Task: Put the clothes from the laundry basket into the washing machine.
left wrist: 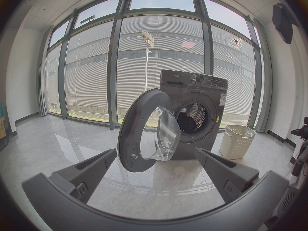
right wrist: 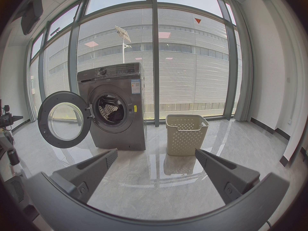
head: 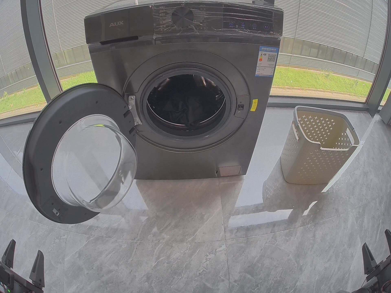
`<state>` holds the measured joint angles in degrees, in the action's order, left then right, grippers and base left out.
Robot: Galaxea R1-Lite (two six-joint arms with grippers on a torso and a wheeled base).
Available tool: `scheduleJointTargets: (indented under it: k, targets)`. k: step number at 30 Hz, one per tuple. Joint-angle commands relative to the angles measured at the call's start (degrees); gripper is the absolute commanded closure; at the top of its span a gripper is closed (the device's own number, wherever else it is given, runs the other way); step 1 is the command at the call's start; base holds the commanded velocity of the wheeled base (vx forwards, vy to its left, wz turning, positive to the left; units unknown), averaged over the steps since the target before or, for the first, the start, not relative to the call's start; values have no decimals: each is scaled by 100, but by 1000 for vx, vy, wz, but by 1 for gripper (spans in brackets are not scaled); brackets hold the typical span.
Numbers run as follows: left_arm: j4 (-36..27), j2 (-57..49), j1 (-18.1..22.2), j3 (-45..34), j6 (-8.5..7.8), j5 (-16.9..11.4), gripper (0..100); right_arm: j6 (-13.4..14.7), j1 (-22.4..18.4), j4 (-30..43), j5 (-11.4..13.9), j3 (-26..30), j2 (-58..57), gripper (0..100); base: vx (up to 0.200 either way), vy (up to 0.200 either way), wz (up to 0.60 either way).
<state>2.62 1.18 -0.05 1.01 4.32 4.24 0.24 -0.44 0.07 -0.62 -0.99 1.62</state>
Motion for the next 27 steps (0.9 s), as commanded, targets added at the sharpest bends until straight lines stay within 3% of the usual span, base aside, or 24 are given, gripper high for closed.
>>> scheduleJointTargets:
  k: [1, 4, 6, 7, 9, 10, 12, 13, 15, 16, 17, 18, 27]
  targets:
    - [28, -118, -4, -66, 17, 24, 0, -7, 0, -7, 1, 99, -101, 0, 0, 0, 0]
    - [37, -118, 5, -75, -71, 33, 0, -7, 0, 1, 1, 99, -101, 0, 0, 0, 0]
    - [37, -118, 5, -75, -142, 200, 0, -7, 0, -7, 1, 99, -101, 0, 0, 100, 0]
    - [46, -118, 5, -75, -221, 340, 0, -7, 0, 1, 1, 99, -101, 0, 0, 200, 0]
    - [46, -118, 5, -92, -695, 692, 0, -7, 0, 1, 1, 99, -101, 0, 0, 200, 0]
    - [37, -118, 5, -92, -792, 718, 0, -7, 0, 1, 1, 99, -101, 0, 0, 200, 0]
    - [37, -109, 5, -84, -809, 666, 0, -7, 0, 1, 1, 99, -101, 0, 0, 200, 0]
    - [46, -118, 5, -92, -809, 587, 0, -7, 0, 1, 1, 99, -101, 0, 0, 200, 0]
    - [-7, -118, 5, -66, -660, 200, 0, -7, 0, -7, 1, 99, -101, 0, 0, 200, 0]
    - [2, -118, 5, -75, -511, 42, 0, -7, 0, -7, 1, 99, -101, 0, 0, 200, 0]
    - [10, -118, 5, -92, -247, -64, 0, -7, 0, 1, 1, 99, -101, 0, 0, 200, 0]
    - [-34, -118, 14, -92, -115, -108, 0, -7, 0, 1, 1, 99, -101, 0, 0, 200, 0]
    - [-60, -118, 14, -92, -142, -117, 0, -7, 0, -7, 1, 99, -101, 0, 0, 200, 0]
